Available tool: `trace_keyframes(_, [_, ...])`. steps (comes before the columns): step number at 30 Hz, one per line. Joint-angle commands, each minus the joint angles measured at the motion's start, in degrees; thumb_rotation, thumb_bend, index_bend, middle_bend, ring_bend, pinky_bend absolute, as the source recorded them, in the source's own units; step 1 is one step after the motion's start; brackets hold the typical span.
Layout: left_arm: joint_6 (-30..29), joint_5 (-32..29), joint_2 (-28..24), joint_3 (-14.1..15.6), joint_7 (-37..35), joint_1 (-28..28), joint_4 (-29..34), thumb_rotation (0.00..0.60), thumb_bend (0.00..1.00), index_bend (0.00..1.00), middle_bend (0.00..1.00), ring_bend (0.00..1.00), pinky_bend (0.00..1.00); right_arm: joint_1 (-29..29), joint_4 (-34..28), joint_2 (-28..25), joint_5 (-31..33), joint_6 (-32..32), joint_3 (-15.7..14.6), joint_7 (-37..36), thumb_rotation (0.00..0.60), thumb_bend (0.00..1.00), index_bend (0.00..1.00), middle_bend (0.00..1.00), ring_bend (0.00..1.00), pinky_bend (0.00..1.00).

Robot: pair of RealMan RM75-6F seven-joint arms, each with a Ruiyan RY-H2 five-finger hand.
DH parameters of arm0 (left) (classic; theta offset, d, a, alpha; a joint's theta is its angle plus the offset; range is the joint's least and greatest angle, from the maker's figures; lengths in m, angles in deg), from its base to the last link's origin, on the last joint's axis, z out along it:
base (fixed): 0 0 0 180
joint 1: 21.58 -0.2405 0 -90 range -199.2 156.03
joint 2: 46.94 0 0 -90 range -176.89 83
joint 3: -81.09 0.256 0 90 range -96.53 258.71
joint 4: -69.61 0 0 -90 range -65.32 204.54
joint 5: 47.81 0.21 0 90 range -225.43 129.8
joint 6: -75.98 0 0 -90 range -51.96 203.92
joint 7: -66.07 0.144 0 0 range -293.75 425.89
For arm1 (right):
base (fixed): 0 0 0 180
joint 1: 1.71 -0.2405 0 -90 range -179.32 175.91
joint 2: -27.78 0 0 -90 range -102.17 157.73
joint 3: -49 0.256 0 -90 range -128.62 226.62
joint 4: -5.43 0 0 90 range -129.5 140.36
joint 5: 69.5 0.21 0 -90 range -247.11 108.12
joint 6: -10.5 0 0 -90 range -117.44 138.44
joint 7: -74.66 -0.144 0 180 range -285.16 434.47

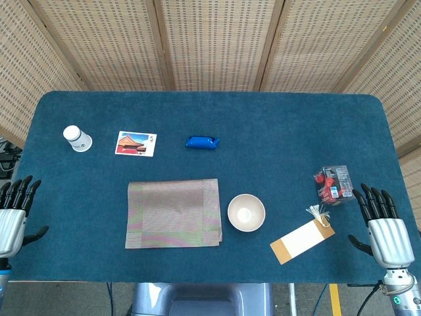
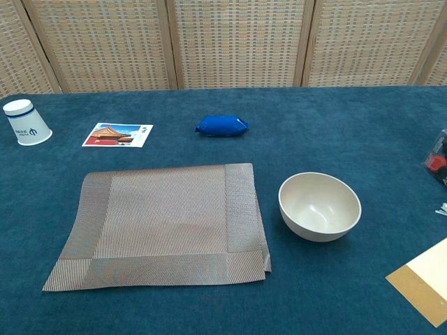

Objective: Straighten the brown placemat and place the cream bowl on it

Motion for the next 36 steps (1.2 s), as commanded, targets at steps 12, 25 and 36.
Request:
trace_keyframes(12, [-0.8, 0.8, -0.2, 0.1, -0.9, -0.2, 0.2, 0.6, 0.03, 0.0, 0.0, 0.0, 0.0, 0.0, -0.3, -0.2, 0.3, -0.4, -0.1, -0.6, 0.6, 0.07, 0.06, 0.0, 0.0, 0.0])
trace_keyframes(25, [-0.6, 1.3, -0.2, 0.2, -0.7, 0.0, 0.2, 0.6, 0.03, 0.0, 0.0, 0.0, 0.0, -0.2, -0.2, -0.1, 1.0, -1.3, 0.0, -0.3, 0.6, 0.07, 0.06, 0.0, 0.0, 0.0])
trace_keyframes(36, [1.4, 8.1, 2.5, 3.7, -0.8, 1.7, -2.0, 0.6, 0.11, 0.23, 0.0, 0.0, 0.0, -0.2, -0.6, -0.1, 1.1, -1.9, -0.3, -0.4, 0.6, 0.07, 0.06, 0.0, 0.0, 0.0])
